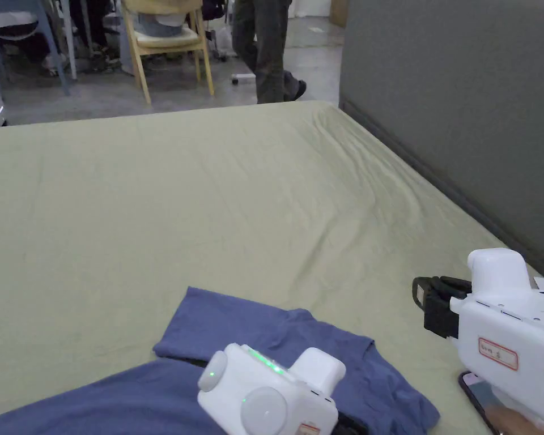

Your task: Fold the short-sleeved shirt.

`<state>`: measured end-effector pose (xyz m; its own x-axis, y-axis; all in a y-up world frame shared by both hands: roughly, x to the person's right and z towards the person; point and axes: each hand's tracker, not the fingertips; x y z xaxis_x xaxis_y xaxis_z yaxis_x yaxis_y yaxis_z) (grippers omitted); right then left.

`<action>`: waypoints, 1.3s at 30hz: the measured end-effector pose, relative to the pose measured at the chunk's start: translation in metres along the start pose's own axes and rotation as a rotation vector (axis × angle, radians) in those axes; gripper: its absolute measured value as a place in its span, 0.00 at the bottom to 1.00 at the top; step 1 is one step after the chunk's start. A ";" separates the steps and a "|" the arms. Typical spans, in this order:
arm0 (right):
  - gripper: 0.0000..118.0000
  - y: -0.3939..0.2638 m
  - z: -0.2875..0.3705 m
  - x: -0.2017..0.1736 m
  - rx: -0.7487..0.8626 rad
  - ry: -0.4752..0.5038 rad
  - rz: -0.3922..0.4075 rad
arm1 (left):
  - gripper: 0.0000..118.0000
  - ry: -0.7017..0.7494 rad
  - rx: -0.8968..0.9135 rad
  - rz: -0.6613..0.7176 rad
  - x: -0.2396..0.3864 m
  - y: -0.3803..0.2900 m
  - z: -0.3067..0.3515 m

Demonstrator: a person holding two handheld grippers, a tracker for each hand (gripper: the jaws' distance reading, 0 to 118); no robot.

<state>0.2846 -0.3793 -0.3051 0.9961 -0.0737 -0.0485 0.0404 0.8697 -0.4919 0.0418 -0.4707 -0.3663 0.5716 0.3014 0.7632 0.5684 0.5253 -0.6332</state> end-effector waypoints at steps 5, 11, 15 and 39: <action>0.02 -0.004 0.000 -0.020 -0.005 0.047 -0.002 | 0.69 0.255 0.247 0.155 -0.040 -0.057 0.136; 0.02 -0.016 0.000 -0.048 -0.013 0.078 0.011 | 0.00 0.639 0.495 0.476 -0.040 -0.170 0.250; 0.02 -0.021 -0.003 -0.065 -0.036 0.106 0.019 | 0.00 0.708 0.467 0.574 -0.036 -0.206 0.263; 0.02 -0.042 -0.050 -0.077 -0.192 0.072 0.119 | 0.64 0.756 0.133 0.786 -0.256 -0.213 0.147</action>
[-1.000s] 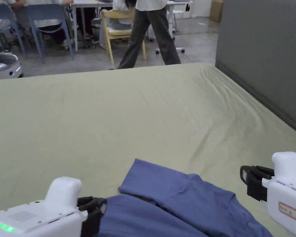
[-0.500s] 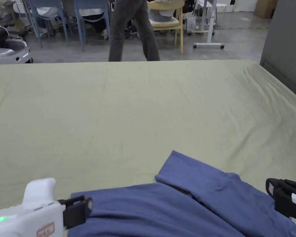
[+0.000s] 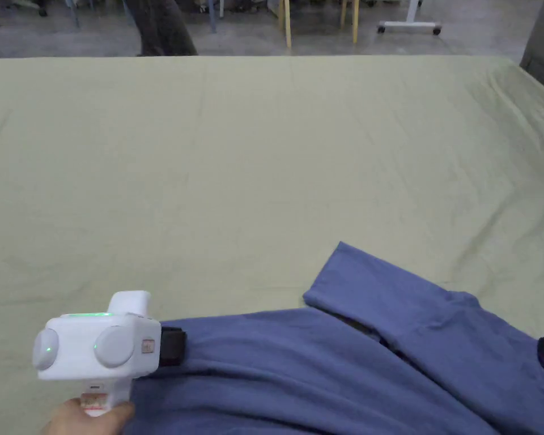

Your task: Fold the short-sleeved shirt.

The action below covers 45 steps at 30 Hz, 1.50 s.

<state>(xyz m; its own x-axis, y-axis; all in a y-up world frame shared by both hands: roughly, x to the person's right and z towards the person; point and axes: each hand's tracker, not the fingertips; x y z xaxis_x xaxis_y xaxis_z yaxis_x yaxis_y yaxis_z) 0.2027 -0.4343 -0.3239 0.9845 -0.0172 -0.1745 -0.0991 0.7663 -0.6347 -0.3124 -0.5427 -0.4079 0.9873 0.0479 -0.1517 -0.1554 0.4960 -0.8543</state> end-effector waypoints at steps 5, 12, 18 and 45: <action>0.02 -0.003 -0.017 -0.005 -0.036 0.004 0.002 | 0.04 0.033 0.016 -0.064 0.000 -0.002 0.015; 0.02 0.001 -0.035 -0.008 -0.054 0.020 0.006 | 0.04 -0.039 0.056 -0.012 0.004 -0.001 0.059; 0.98 0.033 -0.073 0.010 -0.188 0.073 -0.059 | 0.03 -0.161 0.204 0.009 0.016 -0.006 0.128; 0.07 0.076 -0.131 0.012 -0.124 0.039 0.002 | 0.03 -0.273 0.232 0.117 -0.002 0.005 0.127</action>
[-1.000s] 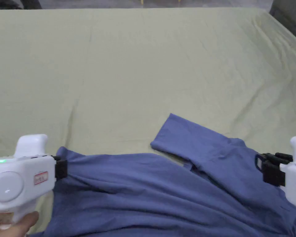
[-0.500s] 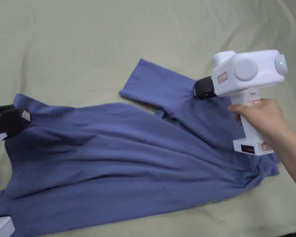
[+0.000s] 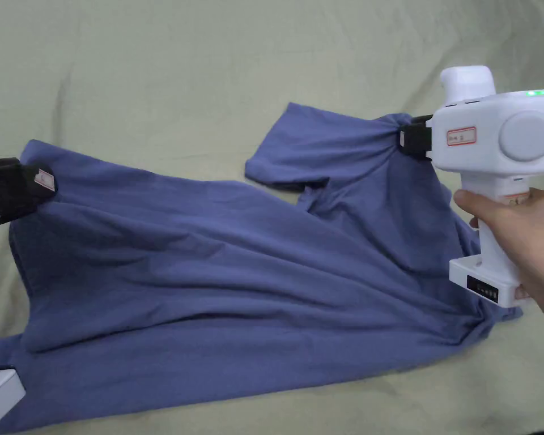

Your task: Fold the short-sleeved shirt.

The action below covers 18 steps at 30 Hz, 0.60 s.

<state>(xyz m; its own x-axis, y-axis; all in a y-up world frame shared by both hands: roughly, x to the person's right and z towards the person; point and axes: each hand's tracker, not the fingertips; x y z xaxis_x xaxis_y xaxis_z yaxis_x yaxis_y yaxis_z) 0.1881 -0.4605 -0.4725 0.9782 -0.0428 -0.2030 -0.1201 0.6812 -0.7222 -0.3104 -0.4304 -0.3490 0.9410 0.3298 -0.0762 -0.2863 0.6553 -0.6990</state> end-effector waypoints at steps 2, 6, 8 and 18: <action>0.07 0.013 0.034 0.004 0.086 0.018 -0.025 | 0.03 -0.067 0.059 0.012 0.007 0.018 0.018; 0.07 0.048 0.099 0.008 0.260 0.013 -0.038 | 0.03 -0.116 0.168 -0.052 0.030 0.064 0.058; 0.07 0.076 0.135 0.009 0.343 0.024 -0.061 | 0.03 -0.120 0.237 -0.114 0.050 0.093 0.086; 0.07 0.272 0.242 0.015 0.660 0.010 -0.081 | 0.03 -0.031 0.528 -0.231 0.113 0.299 0.174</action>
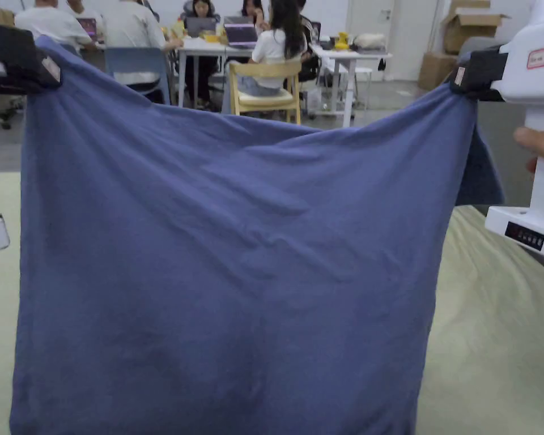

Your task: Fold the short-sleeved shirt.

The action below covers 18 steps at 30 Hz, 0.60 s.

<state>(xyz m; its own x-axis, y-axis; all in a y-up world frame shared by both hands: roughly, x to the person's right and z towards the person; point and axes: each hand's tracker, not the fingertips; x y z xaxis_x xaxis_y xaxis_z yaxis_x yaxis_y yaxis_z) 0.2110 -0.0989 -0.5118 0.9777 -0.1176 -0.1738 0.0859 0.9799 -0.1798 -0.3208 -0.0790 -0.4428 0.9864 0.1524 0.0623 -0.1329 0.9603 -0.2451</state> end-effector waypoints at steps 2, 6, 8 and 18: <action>0.07 0.043 -0.020 -0.008 0.038 -0.030 0.023 | 0.03 0.055 0.040 -0.024 -0.003 0.043 -0.016; 0.07 0.095 -0.043 -0.024 0.098 -0.045 0.005 | 0.03 0.151 0.115 -0.086 0.000 0.096 -0.043; 0.07 0.107 -0.057 -0.030 0.115 -0.060 -0.004 | 0.03 0.174 0.132 -0.093 0.000 0.106 -0.058; 0.07 0.045 -0.156 -0.011 0.033 -0.145 -0.039 | 0.03 0.334 -0.002 -0.245 -0.023 0.036 -0.181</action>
<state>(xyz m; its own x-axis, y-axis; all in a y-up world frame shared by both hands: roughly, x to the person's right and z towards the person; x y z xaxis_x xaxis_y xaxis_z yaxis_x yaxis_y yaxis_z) 0.1743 -0.0787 -0.6686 0.9907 -0.1336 -0.0253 0.1282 0.9800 -0.1519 -0.3305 -0.0901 -0.6283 0.9661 -0.1651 -0.1987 0.1095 0.9583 -0.2640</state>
